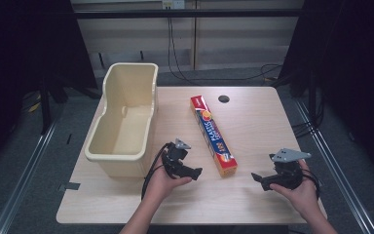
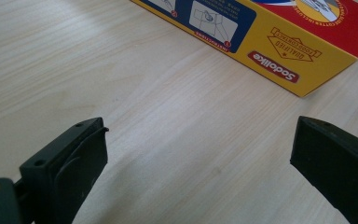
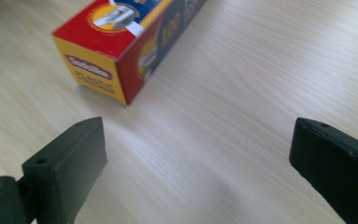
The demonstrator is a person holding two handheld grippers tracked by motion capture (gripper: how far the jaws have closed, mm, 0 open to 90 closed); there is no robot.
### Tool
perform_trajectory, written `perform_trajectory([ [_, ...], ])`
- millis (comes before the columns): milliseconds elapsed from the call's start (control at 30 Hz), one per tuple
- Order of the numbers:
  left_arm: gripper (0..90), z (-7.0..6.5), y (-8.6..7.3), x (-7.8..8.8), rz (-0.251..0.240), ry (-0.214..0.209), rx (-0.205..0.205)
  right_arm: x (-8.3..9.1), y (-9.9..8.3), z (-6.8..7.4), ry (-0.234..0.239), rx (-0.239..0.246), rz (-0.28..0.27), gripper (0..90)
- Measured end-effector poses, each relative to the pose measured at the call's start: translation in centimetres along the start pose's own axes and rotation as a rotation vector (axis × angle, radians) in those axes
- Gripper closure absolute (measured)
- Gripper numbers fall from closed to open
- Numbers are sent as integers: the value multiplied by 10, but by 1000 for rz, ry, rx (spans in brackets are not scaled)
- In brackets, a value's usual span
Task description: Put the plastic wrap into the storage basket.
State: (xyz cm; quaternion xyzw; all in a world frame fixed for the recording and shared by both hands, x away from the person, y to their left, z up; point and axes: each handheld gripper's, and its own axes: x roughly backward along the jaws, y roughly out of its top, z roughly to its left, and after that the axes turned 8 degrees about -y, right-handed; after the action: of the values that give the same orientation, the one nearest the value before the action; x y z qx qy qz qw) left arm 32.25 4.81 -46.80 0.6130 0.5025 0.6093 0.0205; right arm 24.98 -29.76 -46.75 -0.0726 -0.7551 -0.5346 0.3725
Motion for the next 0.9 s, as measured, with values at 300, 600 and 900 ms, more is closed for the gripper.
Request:
perform_trajectory([
  [300,33,0,5,-1,-18,-11,31,4,-5,-6,-7,-29,9,39],
  [600,31,-2,24,-4,5,-11,29,4,-7,-7,-5,-32,16,44],
  [900,32,-2,52,-11,-3,-10,67,1,-7,-9,-10,-41,18,46],
])
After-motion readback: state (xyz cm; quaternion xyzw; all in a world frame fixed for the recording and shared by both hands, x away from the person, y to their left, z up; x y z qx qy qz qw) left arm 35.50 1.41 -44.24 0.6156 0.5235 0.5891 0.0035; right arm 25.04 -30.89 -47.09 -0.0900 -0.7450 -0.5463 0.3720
